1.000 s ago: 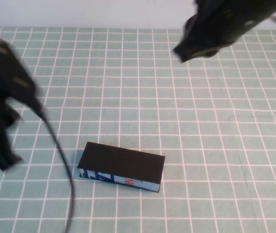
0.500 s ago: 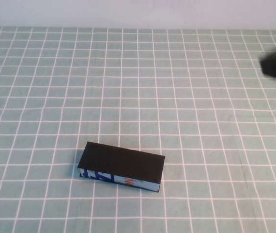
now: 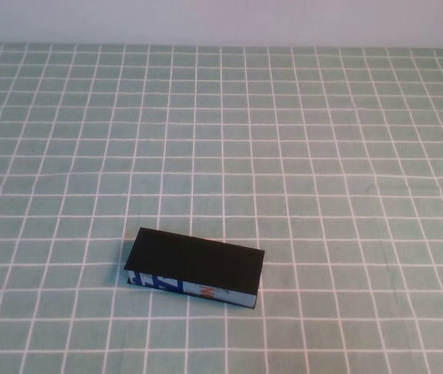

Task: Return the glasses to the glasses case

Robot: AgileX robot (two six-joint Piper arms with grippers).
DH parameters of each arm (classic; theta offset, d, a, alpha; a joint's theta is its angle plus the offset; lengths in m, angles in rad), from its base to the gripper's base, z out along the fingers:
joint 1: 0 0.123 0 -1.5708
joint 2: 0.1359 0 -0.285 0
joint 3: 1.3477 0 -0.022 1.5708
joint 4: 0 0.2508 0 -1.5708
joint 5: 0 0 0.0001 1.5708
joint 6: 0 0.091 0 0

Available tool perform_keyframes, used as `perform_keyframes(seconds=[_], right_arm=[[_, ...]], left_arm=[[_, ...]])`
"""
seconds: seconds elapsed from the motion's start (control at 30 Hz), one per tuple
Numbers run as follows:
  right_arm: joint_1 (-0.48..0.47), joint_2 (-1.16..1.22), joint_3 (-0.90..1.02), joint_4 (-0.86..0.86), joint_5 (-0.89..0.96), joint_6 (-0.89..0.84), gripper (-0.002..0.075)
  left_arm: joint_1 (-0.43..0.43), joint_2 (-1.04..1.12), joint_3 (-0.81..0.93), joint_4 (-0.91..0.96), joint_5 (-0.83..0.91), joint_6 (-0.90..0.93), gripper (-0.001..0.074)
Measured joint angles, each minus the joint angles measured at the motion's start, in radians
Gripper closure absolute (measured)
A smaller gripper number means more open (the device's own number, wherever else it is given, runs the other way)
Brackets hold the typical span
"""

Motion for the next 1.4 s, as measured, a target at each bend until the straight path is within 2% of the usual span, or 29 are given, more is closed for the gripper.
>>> perform_keyframes(seconds=[0.13, 0.27, 1.0, 1.2, 1.4], right_arm=[[0.0, -0.101, 0.119, -0.007, -0.036, 0.011, 0.0737], [0.0, -0.143, 0.172, -0.009, -0.041, 0.014, 0.0737], [0.0, -0.151, 0.183, 0.054, 0.034, 0.014, 0.0737], [0.0, -0.151, 0.183, 0.056, 0.034, 0.014, 0.0737], [0.0, -0.151, 0.183, 0.056, 0.034, 0.014, 0.0737]], left_arm=[[0.0, 0.0, 0.074, 0.0, -0.091, -0.022, 0.0734], [0.0, 0.0, 0.091, 0.002, -0.112, -0.029, 0.0734], [0.0, 0.0, 0.103, 0.019, -0.136, -0.031, 0.0734], [0.0, 0.0, 0.185, 0.024, -0.168, -0.032, 0.0734], [0.003, -0.025, 0.32, 0.026, -0.307, -0.032, 0.0734]])
